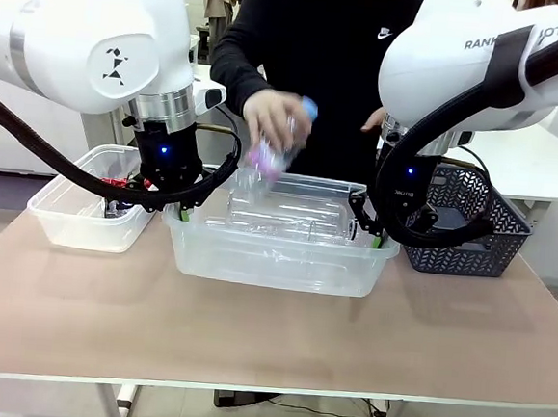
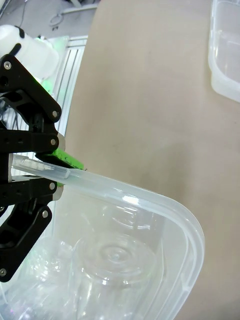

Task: Sort the waste into each basket.
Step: Offer the picked Organizing box to the human.

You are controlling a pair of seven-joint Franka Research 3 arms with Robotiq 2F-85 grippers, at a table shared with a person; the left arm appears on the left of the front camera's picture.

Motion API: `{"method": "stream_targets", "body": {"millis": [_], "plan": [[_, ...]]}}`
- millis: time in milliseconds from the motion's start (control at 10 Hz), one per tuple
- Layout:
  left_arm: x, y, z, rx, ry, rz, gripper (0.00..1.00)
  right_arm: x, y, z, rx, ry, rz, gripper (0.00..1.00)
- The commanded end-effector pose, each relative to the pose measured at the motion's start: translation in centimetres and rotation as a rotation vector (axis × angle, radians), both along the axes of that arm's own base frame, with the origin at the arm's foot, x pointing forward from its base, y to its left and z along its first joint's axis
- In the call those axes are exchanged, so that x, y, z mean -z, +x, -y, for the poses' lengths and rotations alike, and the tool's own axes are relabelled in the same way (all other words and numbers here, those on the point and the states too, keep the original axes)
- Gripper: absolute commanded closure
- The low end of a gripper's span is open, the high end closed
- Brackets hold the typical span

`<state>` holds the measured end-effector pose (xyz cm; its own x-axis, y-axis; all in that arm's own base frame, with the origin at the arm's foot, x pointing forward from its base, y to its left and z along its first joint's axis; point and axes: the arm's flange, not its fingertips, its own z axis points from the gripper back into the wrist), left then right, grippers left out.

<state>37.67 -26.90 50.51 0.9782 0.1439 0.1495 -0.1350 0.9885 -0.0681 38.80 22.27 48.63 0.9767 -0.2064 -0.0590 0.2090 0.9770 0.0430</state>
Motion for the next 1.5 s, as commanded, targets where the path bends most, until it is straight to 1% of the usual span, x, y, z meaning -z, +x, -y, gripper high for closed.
{"method": "stream_targets", "body": {"millis": [0,1400], "plan": [[-0.49,-0.4,-0.32,-0.017,-0.029,0.011,0.94,-0.27,0.11,-0.43,-0.013,-0.001,-0.003,0.95],[-0.49,-0.4,-0.32,-0.017,-0.029,0.011,0.94,-0.27,0.11,-0.43,-0.013,-0.001,-0.003,0.95]]}}
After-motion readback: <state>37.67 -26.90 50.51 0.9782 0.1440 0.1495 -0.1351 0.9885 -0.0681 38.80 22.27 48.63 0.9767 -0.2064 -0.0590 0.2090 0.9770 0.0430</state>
